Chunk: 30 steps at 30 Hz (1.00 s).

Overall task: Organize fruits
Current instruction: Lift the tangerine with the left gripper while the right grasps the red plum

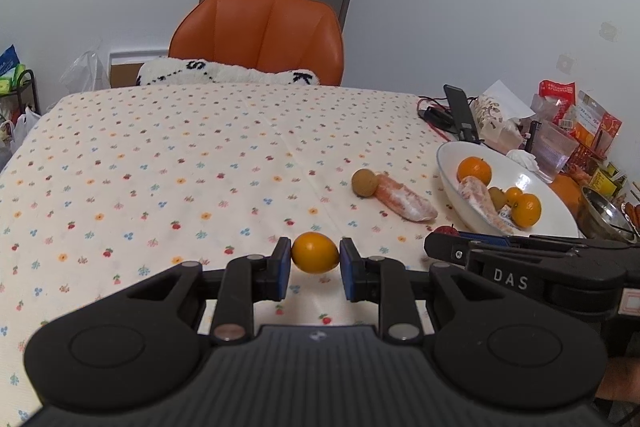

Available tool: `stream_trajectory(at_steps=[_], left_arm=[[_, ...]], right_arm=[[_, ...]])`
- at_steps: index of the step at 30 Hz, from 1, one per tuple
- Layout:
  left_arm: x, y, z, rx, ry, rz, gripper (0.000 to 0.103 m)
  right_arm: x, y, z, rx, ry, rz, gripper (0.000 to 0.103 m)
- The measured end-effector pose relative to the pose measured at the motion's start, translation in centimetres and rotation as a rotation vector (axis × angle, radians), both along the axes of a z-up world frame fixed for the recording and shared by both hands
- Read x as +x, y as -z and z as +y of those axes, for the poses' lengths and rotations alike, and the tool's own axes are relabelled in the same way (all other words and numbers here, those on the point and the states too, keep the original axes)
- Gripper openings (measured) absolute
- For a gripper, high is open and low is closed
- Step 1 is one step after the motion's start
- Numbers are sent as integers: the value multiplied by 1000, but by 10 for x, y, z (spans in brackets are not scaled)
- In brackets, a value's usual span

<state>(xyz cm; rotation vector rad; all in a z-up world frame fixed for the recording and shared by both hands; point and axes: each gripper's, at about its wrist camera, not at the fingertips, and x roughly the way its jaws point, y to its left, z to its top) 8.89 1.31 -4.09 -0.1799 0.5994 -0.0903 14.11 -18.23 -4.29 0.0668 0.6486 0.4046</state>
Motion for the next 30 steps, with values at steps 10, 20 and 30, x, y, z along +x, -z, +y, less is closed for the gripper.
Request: stream_trajectory(at_steps=[10, 20, 30], left_arm=[[0, -12, -16, 19, 26, -23, 24], [3, -19, -39, 32, 55, -37, 24], [8, -26, -68, 48, 90, -56, 24]], right_arm=[[-6, -14, -19, 46, -1, -34, 22], [-9, -21, -43, 73, 13, -58, 22], [-12, -25, -75, 98, 45, -82, 22]])
